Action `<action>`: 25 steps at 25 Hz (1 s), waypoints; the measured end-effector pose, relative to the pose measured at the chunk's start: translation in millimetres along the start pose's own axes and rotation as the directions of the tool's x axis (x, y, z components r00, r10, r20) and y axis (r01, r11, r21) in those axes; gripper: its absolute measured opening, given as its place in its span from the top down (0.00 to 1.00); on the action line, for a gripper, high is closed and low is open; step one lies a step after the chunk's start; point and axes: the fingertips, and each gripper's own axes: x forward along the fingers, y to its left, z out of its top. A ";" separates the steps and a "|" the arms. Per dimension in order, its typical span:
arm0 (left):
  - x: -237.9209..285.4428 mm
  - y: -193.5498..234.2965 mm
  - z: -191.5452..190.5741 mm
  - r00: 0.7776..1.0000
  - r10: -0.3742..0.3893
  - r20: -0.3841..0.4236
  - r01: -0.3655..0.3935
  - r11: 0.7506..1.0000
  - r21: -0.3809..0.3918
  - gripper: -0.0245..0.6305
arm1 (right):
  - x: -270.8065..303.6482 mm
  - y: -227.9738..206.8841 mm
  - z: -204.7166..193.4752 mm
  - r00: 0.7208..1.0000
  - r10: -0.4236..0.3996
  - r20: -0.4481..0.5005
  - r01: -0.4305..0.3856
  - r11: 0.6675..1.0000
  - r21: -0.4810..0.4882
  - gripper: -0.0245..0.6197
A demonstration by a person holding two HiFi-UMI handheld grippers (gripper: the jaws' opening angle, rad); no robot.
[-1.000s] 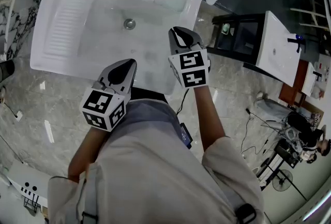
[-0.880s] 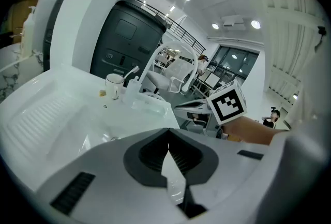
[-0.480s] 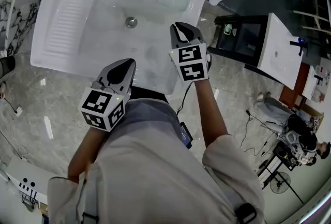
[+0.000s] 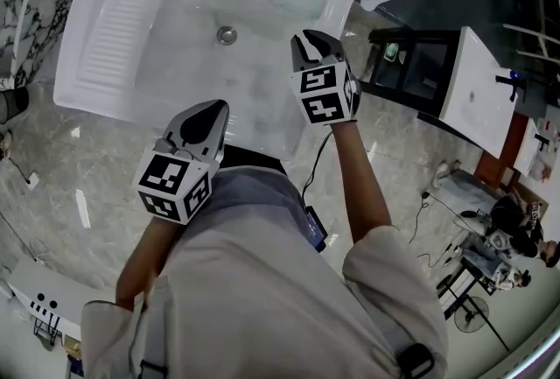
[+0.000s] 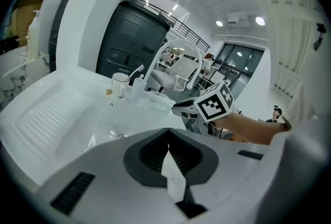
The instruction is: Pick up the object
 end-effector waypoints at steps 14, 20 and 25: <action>4.0 -9.6 -11.7 0.999 -0.034 -0.039 0.032 0.999 -0.039 0.96 | 42.6 -9.8 -14.8 0.996 -0.034 -0.081 0.020 0.986 -0.168 0.86; -2.1 1.4 -14.2 0.999 -0.002 -0.037 0.000 0.998 -0.056 0.96 | 56.9 -15.5 -12.2 0.994 -0.067 -0.083 0.046 0.971 -0.235 0.86; -5.1 3.8 -19.6 0.999 0.006 -0.044 -0.009 0.998 -0.064 0.96 | 67.1 -19.0 -11.6 0.992 -0.078 -0.097 0.048 0.960 -0.274 0.86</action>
